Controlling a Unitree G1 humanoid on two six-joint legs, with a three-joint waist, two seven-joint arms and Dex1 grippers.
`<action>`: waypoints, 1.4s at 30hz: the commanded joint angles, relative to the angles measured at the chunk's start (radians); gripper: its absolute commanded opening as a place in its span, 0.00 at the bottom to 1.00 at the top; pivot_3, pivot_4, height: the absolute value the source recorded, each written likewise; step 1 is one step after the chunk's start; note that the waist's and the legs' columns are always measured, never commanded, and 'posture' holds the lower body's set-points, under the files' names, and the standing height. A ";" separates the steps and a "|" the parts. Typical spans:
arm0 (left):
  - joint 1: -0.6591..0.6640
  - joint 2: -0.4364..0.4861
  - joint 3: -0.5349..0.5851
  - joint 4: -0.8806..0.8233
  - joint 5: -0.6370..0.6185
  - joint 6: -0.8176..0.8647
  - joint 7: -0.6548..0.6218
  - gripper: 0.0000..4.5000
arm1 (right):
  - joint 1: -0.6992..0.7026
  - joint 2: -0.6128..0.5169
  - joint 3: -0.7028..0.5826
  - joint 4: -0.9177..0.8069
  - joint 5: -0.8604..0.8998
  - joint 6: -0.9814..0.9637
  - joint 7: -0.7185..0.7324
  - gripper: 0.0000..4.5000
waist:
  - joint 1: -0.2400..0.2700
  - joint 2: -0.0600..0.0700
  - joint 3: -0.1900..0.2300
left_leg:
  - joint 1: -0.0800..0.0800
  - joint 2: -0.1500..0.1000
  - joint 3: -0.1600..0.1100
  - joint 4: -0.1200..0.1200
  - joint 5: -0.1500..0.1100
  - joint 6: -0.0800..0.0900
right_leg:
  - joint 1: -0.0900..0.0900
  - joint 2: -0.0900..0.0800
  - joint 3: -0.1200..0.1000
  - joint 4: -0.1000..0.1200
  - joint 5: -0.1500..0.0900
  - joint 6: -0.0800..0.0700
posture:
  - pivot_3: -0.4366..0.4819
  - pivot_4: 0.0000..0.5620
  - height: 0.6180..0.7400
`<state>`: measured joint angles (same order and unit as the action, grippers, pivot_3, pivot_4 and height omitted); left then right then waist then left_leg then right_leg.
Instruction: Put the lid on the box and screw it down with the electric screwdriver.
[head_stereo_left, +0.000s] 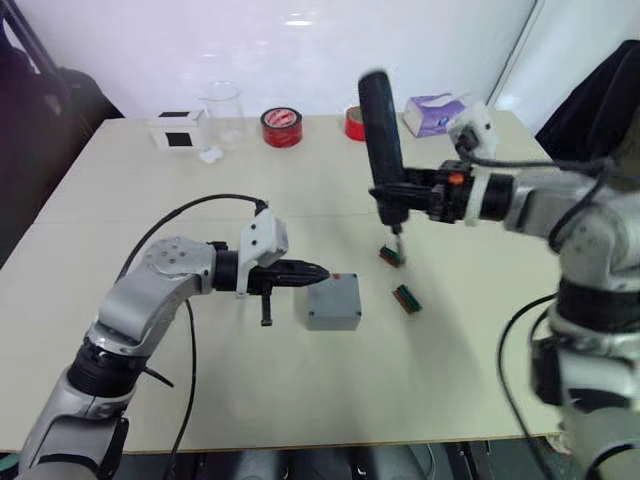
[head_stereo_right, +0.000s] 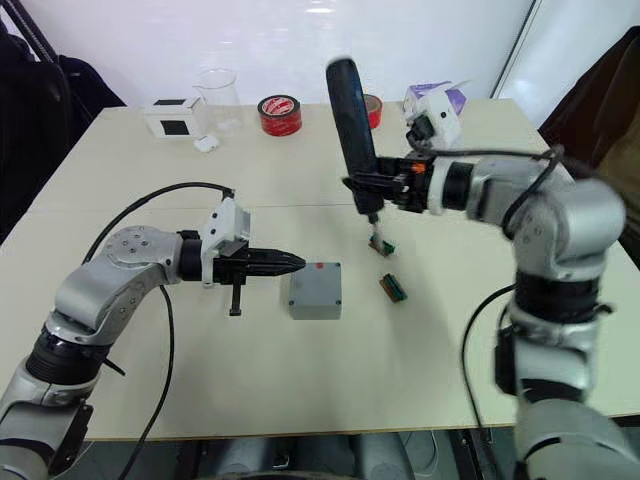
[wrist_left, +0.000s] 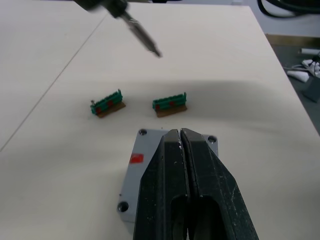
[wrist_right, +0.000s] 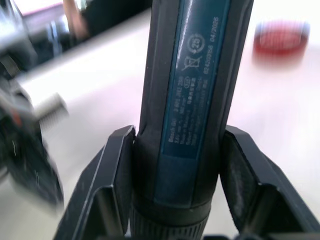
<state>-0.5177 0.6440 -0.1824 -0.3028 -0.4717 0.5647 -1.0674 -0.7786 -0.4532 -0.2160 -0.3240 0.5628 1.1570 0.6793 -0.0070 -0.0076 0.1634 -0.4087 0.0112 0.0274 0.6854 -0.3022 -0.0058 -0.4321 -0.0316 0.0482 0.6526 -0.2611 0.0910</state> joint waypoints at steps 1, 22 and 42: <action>-0.039 -0.004 0.002 0.011 0.012 -0.021 -0.008 0.00 | 0.061 0.128 -0.055 -0.151 0.002 -0.210 -0.125 0.42 | -0.004 0.000 0.000 | 0.000 0.000 0.000 0.000 0.000 0.000 | 0.000 0.000 0.000 -0.001 0.000 0.000 | 0.48 0.27 1.00; -0.036 -0.060 -0.084 0.132 0.089 -0.035 -0.047 0.00 | 0.367 0.208 0.201 -0.211 -0.141 -0.676 -0.185 0.42 | -0.007 0.000 0.000 | 0.001 0.001 0.000 0.000 0.001 -0.001 | 0.000 0.003 0.001 0.000 0.000 0.000 | 0.48 0.27 1.00; -0.037 -0.084 -0.120 0.227 0.171 -0.115 -0.075 0.00 | 0.475 0.166 0.246 -0.220 -0.192 -0.768 -0.188 0.42 | -0.007 0.000 0.000 | 0.001 0.001 0.000 0.000 0.001 -0.001 | 0.000 0.003 0.001 0.000 0.000 0.000 | 0.48 0.27 1.00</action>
<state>-0.5465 0.5602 -0.2995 -0.0788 -0.3120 0.4533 -1.1358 -0.2870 -0.2892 0.0374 -0.5042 0.3663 0.4355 0.4907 -0.0139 -0.0079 0.1632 -0.4074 0.0125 0.0274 0.6851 -0.3015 -0.0069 -0.4318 -0.0286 0.0487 0.6526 -0.2611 0.0911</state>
